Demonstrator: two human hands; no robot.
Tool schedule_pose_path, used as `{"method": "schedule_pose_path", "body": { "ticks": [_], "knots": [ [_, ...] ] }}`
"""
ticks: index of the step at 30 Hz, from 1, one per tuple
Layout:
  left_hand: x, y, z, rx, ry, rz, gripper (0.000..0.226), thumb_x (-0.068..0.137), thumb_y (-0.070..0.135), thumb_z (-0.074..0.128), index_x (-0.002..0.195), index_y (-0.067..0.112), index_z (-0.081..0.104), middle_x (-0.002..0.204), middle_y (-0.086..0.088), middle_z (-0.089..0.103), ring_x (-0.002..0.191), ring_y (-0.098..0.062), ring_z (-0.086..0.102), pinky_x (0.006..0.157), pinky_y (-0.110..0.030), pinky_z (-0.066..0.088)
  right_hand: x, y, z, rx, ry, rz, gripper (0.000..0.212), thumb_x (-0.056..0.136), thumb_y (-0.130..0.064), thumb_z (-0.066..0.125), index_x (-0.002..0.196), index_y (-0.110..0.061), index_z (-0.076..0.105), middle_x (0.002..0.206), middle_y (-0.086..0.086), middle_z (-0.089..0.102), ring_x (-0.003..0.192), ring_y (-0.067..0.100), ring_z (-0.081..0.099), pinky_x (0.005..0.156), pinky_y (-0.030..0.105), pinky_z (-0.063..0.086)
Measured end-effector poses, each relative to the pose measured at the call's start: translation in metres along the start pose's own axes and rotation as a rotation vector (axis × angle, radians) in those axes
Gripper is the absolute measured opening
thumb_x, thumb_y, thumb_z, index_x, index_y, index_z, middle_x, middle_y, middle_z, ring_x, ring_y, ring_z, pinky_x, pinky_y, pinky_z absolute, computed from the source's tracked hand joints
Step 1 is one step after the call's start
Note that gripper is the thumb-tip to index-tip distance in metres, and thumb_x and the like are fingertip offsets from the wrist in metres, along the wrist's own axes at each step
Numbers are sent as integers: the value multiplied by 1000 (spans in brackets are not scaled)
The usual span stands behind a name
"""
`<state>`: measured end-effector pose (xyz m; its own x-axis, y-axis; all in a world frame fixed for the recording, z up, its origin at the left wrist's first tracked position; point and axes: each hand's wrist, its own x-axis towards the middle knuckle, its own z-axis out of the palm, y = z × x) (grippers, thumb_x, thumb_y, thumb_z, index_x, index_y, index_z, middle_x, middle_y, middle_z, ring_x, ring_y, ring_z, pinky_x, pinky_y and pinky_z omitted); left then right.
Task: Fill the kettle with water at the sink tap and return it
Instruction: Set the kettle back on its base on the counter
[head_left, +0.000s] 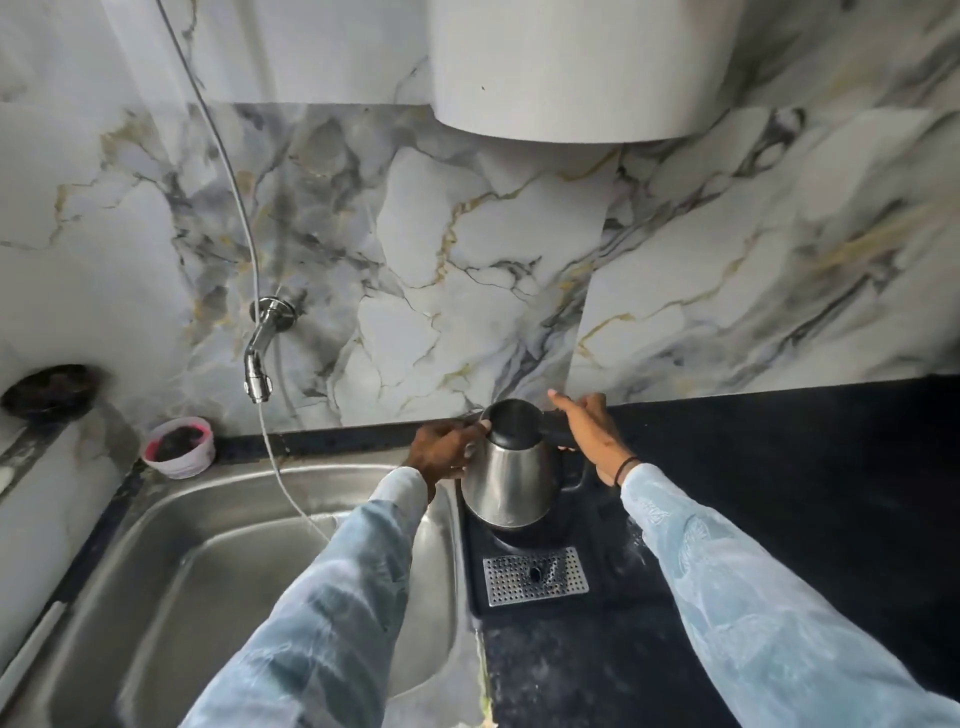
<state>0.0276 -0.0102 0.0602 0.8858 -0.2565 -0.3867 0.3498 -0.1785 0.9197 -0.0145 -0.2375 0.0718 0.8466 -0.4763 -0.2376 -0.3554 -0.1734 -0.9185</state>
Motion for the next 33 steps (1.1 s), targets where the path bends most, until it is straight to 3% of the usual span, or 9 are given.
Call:
{"method": "schedule_pose_path", "body": {
  "ticks": [5, 7, 12, 18, 20, 24, 27, 31, 33],
  "knots": [
    [14, -17, 25, 19, -8, -36, 31, 80, 40, 83, 88, 14, 69, 63, 1, 60, 53, -11, 60, 57, -23, 52, 9, 23, -15, 35, -15, -19, 50, 108, -43, 64, 138, -3, 55, 137, 10, 65, 128, 27, 60, 108, 41, 46],
    [17, -21, 28, 25, 0, -32, 32, 79, 43, 83, 84, 15, 69, 65, 1, 61, 49, -9, 59, 52, -22, 48, 11, 28, -18, -44, -39, -34, 45, 108, -44, 63, 128, -4, 59, 128, 11, 67, 123, 30, 63, 99, 41, 51],
    [21, -23, 21, 188, 12, 26, 56, 72, 61, 78, 94, 9, 77, 87, -2, 70, 78, -22, 67, 62, -28, 47, 10, 34, -22, -465, -127, -180, 45, 108, -58, 53, 116, -14, 60, 110, 11, 74, 112, 37, 69, 91, 44, 53],
    [20, -22, 30, 242, -3, 77, 55, 62, 66, 81, 70, 13, 71, 73, 2, 65, 78, -21, 61, 80, -36, 52, 5, 45, -27, -731, -52, -318, 45, 111, -60, 37, 133, -23, 53, 135, 10, 77, 126, 38, 68, 104, 47, 37],
    [17, -17, 35, 259, -7, 70, 49, 61, 68, 80, 65, 21, 66, 69, 3, 64, 77, -22, 62, 75, -37, 54, 4, 50, -29, -751, -27, -328, 47, 110, -62, 35, 137, -26, 48, 131, 11, 78, 125, 37, 68, 108, 50, 33],
    [13, -12, 41, 326, -31, 62, 55, 61, 73, 74, 72, 20, 67, 76, 1, 70, 85, -26, 71, 67, -33, 49, 3, 52, -30, -801, -19, -299, 59, 102, -71, 25, 142, -31, 43, 132, 9, 79, 127, 36, 69, 114, 54, 27],
    [14, -14, 41, 313, -40, 66, 55, 63, 67, 77, 78, 14, 74, 86, -6, 72, 102, -35, 72, 91, -50, 60, 3, 49, -29, -802, -44, -275, 62, 103, -75, 26, 145, -34, 45, 140, 7, 75, 133, 34, 65, 114, 55, 26],
    [15, -13, 33, 405, -47, 41, 53, 73, 62, 73, 75, 9, 73, 75, -12, 67, 81, -33, 69, 96, -52, 55, -4, 38, -24, -888, -137, -287, 71, 98, -84, 27, 150, -43, 51, 151, 6, 65, 144, 33, 56, 117, 57, 27],
    [13, -11, 32, 410, -42, 44, 52, 75, 61, 73, 78, 9, 74, 83, -23, 70, 84, -37, 67, 98, -52, 53, -3, 34, -23, -932, -164, -277, 72, 99, -85, 31, 155, -44, 50, 153, 8, 62, 146, 34, 54, 118, 59, 28]
  ]
}}
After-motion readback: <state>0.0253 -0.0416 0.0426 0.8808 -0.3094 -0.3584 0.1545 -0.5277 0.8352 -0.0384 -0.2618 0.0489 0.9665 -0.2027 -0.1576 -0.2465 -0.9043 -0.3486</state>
